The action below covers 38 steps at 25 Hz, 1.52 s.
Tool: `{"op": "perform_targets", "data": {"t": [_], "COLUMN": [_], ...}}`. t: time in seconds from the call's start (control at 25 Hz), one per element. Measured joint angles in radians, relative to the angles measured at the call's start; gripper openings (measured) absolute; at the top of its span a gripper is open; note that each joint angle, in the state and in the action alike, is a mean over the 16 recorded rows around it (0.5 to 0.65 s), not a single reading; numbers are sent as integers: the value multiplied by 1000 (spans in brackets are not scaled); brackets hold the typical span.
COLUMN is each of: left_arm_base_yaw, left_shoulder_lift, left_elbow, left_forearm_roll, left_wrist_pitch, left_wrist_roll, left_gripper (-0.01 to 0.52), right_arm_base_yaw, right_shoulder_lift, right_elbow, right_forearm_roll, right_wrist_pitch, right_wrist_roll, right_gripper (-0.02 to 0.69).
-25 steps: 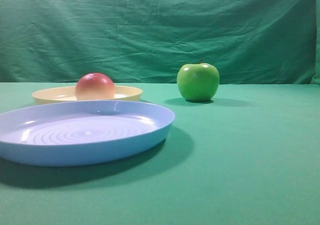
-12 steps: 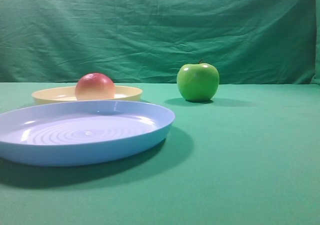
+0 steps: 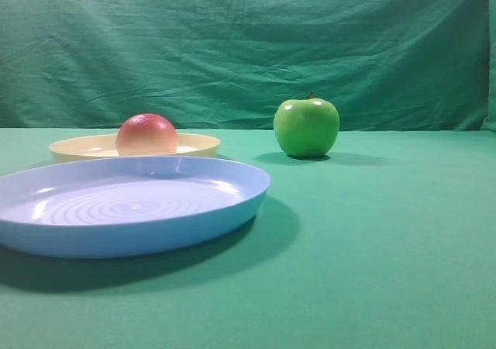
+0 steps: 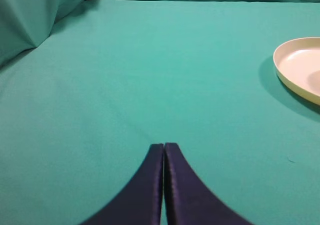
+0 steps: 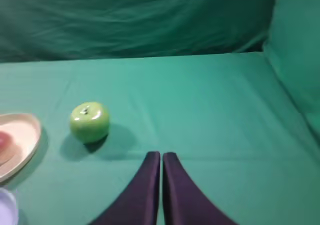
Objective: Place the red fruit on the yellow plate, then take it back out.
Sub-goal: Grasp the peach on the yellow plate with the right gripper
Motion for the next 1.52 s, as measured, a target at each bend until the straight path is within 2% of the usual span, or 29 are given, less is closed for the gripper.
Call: {"op": "perform_targets", "data": {"t": [0.32,0.72,1.04,1.52], "left_arm_base_yaw": [0,0,0,0], "left_shoulder_lift": [0,0,0,0], "left_elbow": [0,0,0,0], "left_forearm_roll": [0,0,0,0], "left_wrist_pitch": [0,0,0,0], "left_wrist_roll": [0,0,0,0], "left_gripper": [0,0,0,0], "right_arm_base_yaw": [-191,-277,-295,-295], "right_shoulder_lift": [-240,-454,-500,-501], "right_elbow": [301,561,649,661], "right_forearm_roll": [4,4,4,4], "right_wrist_pitch": [-161,-220,-255,-268], "right_wrist_roll": [5,8,10,7], "right_gripper": [0,0,0,0]}}
